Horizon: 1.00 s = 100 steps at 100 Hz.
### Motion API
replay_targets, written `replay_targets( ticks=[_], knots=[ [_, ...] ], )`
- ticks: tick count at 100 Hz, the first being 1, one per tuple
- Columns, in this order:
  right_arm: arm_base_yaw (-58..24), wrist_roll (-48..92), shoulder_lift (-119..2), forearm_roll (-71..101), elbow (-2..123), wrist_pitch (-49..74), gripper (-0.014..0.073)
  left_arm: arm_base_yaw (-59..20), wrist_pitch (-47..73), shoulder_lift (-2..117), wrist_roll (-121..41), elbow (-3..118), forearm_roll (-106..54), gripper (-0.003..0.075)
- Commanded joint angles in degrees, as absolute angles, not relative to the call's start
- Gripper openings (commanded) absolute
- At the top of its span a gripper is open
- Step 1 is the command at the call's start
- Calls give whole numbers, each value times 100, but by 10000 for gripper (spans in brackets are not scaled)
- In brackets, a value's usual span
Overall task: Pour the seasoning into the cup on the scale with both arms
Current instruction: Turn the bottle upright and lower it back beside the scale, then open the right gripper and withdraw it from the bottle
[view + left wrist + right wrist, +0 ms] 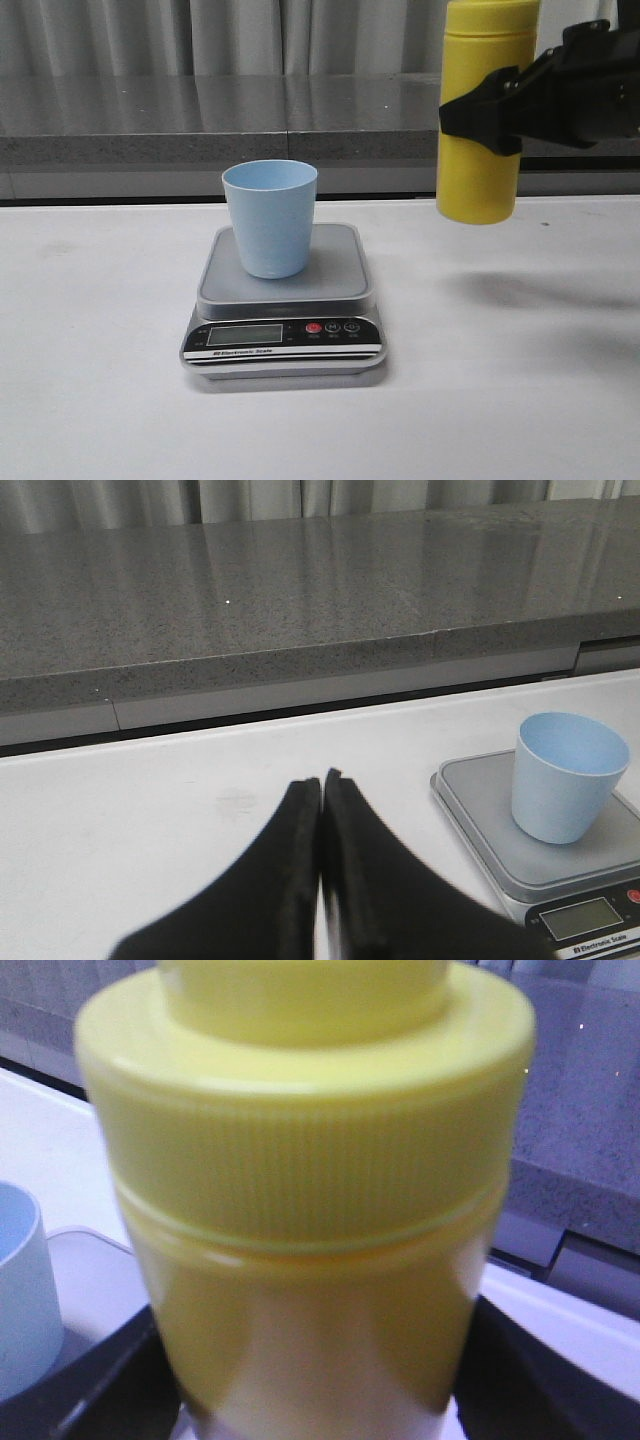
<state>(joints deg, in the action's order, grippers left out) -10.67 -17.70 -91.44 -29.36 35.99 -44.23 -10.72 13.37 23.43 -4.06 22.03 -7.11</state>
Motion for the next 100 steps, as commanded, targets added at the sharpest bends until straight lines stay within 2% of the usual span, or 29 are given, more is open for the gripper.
replay_targets(
  ticks=[1,47,100],
  knots=[
    [-1039,-1664,-9195,-2777,3700,-5175,245,-1062,861,2370,-353,2366,-723,-18],
    [-1039,-1583,-10286,-2777,3695,-6017,245,-1062,861,2370,-353,2366,-723,-18],
    [-1039,-1446,-10421,-2798,3672,-5967,248,-1062,861,2370,-353,2366,-723,-18]
  ],
)
